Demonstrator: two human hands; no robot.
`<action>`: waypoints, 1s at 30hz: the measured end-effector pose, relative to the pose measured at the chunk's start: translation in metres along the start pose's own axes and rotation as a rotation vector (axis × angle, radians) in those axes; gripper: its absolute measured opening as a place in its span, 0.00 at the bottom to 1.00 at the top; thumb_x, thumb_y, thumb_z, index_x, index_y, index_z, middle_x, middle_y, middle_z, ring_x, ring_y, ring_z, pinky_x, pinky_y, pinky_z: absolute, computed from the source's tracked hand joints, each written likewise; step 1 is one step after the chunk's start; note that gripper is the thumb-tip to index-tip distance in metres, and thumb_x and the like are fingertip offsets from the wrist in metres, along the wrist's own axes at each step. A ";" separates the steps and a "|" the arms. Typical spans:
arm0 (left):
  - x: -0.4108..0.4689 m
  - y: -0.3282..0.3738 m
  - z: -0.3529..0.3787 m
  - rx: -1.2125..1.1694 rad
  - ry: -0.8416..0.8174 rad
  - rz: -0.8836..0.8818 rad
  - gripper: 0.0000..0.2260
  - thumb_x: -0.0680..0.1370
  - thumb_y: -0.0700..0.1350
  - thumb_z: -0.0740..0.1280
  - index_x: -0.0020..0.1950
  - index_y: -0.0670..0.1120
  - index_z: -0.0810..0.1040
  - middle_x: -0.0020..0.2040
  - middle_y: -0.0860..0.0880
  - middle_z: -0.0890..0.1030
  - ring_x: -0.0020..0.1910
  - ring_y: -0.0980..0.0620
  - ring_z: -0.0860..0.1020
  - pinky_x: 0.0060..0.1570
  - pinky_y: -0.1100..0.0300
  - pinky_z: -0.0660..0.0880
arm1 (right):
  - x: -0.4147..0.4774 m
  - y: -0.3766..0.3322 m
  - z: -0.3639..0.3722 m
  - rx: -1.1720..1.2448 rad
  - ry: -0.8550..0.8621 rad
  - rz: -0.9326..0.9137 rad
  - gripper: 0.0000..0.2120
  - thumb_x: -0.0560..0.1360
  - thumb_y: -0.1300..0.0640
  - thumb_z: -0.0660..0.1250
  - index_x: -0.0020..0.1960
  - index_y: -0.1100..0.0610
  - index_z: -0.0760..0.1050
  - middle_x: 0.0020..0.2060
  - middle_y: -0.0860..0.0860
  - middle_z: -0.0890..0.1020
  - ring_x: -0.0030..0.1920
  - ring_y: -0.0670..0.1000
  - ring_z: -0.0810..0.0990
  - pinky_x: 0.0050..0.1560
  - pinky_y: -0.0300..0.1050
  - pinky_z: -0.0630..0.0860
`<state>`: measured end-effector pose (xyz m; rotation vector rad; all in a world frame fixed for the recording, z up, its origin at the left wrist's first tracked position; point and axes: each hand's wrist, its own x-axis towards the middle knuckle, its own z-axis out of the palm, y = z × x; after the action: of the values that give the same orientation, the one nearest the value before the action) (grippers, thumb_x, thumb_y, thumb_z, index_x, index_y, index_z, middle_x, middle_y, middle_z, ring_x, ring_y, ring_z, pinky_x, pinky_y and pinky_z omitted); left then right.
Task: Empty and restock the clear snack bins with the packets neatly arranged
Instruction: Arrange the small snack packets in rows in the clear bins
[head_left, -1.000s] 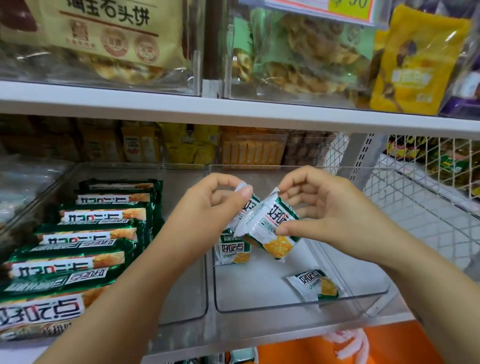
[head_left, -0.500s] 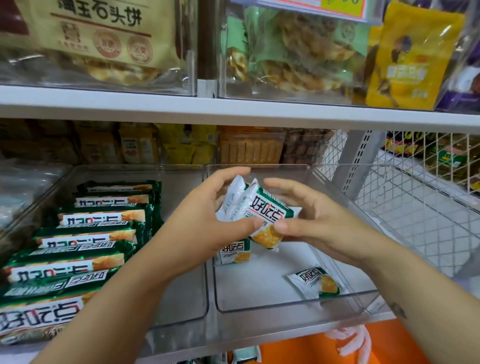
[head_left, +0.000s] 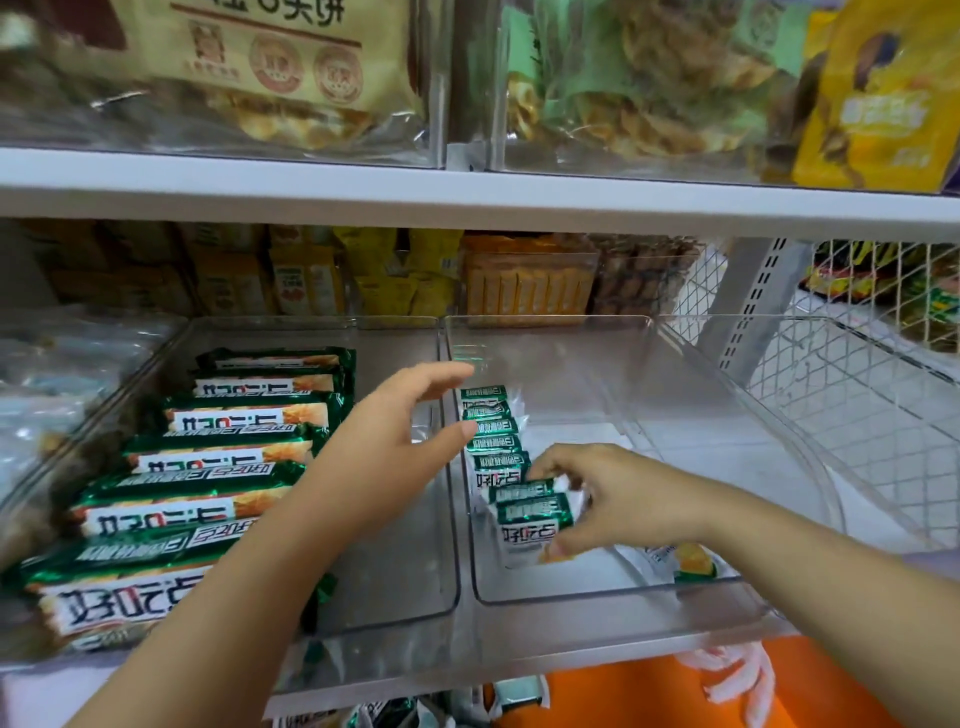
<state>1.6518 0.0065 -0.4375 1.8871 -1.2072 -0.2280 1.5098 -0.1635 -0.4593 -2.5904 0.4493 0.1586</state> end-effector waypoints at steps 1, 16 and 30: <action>-0.001 0.000 0.001 0.017 -0.006 0.010 0.19 0.77 0.47 0.67 0.66 0.61 0.68 0.60 0.65 0.70 0.61 0.68 0.67 0.66 0.64 0.65 | 0.006 -0.002 0.006 -0.092 0.032 0.013 0.28 0.65 0.48 0.78 0.60 0.48 0.70 0.54 0.42 0.76 0.50 0.43 0.74 0.48 0.39 0.73; 0.004 -0.014 0.004 0.031 -0.013 0.041 0.17 0.77 0.48 0.67 0.60 0.67 0.69 0.53 0.67 0.76 0.52 0.50 0.79 0.51 0.62 0.76 | 0.019 -0.006 0.020 0.039 0.133 0.174 0.30 0.65 0.45 0.78 0.57 0.52 0.63 0.47 0.51 0.80 0.46 0.51 0.79 0.47 0.48 0.75; 0.004 -0.015 0.004 -0.014 -0.031 0.037 0.16 0.77 0.49 0.67 0.58 0.67 0.69 0.52 0.68 0.75 0.51 0.49 0.80 0.40 0.74 0.71 | -0.017 0.039 -0.019 -0.360 -0.409 0.252 0.13 0.68 0.54 0.75 0.45 0.46 0.72 0.43 0.43 0.77 0.38 0.43 0.73 0.38 0.37 0.70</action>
<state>1.6617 0.0030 -0.4500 1.8540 -1.2564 -0.2457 1.4807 -0.1998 -0.4577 -2.7291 0.6367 0.9115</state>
